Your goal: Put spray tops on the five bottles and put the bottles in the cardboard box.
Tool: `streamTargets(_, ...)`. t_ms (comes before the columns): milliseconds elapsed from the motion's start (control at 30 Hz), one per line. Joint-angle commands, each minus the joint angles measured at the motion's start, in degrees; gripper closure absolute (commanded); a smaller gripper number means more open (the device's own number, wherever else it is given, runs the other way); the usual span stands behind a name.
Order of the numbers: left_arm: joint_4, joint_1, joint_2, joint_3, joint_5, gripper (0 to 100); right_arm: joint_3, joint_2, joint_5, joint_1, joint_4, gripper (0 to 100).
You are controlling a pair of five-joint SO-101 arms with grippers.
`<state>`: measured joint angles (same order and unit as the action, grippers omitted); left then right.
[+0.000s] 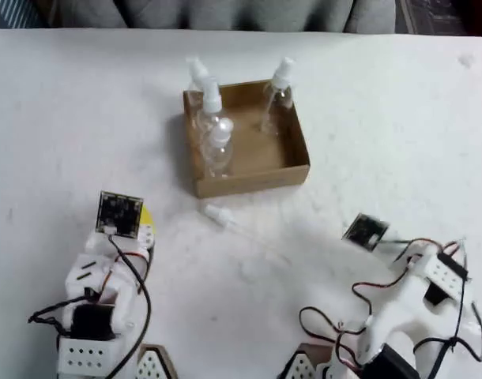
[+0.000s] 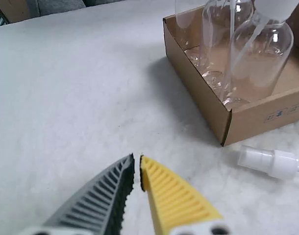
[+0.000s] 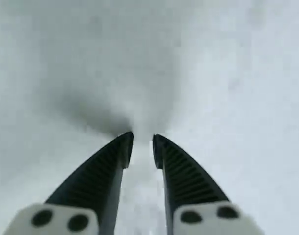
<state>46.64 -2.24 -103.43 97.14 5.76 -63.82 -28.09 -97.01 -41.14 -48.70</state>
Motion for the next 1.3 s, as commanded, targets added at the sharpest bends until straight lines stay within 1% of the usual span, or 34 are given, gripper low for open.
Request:
streamTargets(0, 0.4, 0.0, -1.3, -0.1, 0.6, 98, 8.9, 0.0, 12.5, 0.2, 2.1, 98.3)
streamTargets(100, 0.4, 0.0, -1.3, -0.1, 0.6, 98, 11.4, 0.0, 23.7, 2.2, 2.3, 98.3)
streamTargets(167, 0.4, 0.0, -1.3, -0.1, 0.6, 98, 12.1, 0.0, 28.5, 3.6, 2.3, 98.3)
streamTargets(233, 0.4, 0.0, -1.3, -0.1, 0.6, 98, 12.4, 0.0, 28.9, 4.9, 3.4, 98.3)
streamTargets(300, 0.4, 0.0, -1.3, -0.1, 0.6, 98, 12.7, -0.7, 28.9, 4.7, 5.3, 98.1)
streamTargets(400, 0.4, 0.0, -1.3, -0.1, 0.6, 98, 17.8, -0.7, 28.7, 0.2, 2.7, 97.6)
streamTargets(467, 0.4, 0.0, -1.3, -0.1, 0.6, 98, 21.8, -0.3, 24.0, -4.3, -2.2, 92.9)
streamTargets(567, 0.4, 0.0, -1.3, -0.1, 0.6, 98, 26.7, 1.0, 15.3, -11.9, -8.0, 79.3)
streamTargets(633, 0.4, 0.0, -1.3, -0.1, 0.6, 98, 29.0, 2.2, 10.6, -16.7, -8.2, 71.8)
streamTargets(667, 0.4, 0.0, -1.3, -0.1, 0.6, 98, 29.8, 3.1, 7.9, -18.9, -7.7, 69.7)
streamTargets(800, 0.4, 0.5, -1.3, -0.1, 0.6, 98, 31.4, 8.0, -0.5, -24.9, -4.6, 68.7)
streamTargets(967, 1.1, 0.8, -1.3, -0.1, 0.6, 98, 35.3, 14.1, -0.4, -30.7, 0.4, 68.7)
streamTargets(1033, 1.2, 0.8, -1.3, -0.1, 0.6, 98, 37.5, 16.3, 4.1, -32.6, 0.4, 71.7)
streamTargets(1167, 1.2, 0.9, -1.3, -0.1, 0.8, 98, 41.7, 19.9, 18.9, -35.0, 0.5, 88.5)
streamTargets(1267, 1.3, 1.0, -1.3, -0.1, 3.6, 98, 44.5, 22.4, 27.1, -35.4, 0.7, 99.0)
